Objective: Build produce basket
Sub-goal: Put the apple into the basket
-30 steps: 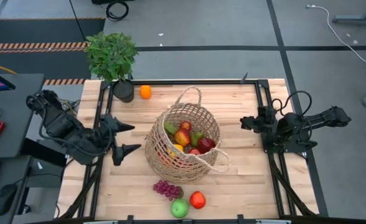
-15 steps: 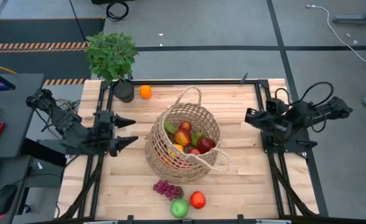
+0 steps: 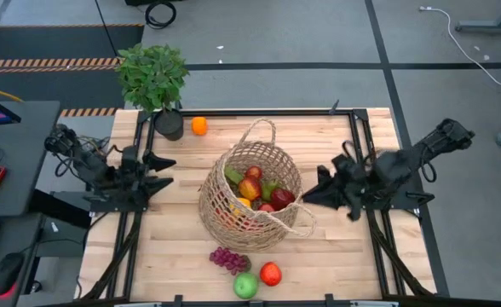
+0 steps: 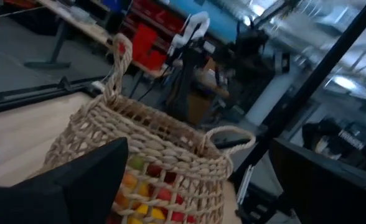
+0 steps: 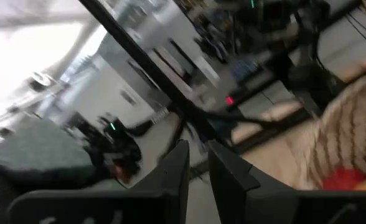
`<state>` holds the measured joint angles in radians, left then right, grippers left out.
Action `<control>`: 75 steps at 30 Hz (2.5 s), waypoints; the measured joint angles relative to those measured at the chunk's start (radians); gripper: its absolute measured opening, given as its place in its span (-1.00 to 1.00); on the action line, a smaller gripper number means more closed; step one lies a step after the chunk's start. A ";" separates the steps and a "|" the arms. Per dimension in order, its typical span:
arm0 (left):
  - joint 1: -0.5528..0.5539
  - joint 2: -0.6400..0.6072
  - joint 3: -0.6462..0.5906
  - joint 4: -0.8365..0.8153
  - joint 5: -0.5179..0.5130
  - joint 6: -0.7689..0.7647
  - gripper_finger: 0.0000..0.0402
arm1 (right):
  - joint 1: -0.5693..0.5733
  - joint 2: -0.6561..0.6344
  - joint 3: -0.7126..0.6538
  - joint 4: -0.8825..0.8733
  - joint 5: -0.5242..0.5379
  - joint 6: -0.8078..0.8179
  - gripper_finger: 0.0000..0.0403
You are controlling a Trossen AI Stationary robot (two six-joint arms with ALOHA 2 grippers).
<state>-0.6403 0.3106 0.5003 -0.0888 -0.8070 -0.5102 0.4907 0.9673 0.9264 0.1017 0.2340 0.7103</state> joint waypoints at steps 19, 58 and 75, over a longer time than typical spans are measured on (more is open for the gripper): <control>0.000 -0.308 -0.198 0.027 0.020 0.047 0.97 | 0.375 0.424 0.433 -0.395 0.359 0.327 -0.73; 0.000 -0.298 -0.198 0.007 0.060 0.104 0.97 | 0.284 0.898 0.494 -0.662 0.018 0.719 0.16; 0.000 -0.298 -0.196 0.009 0.060 0.103 0.97 | 0.216 0.979 0.493 -0.608 -0.027 0.684 0.84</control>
<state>-0.6403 0.0128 0.3038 -0.0795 -0.7467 -0.4068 0.7065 1.9463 1.4197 -0.5066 0.2067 1.3944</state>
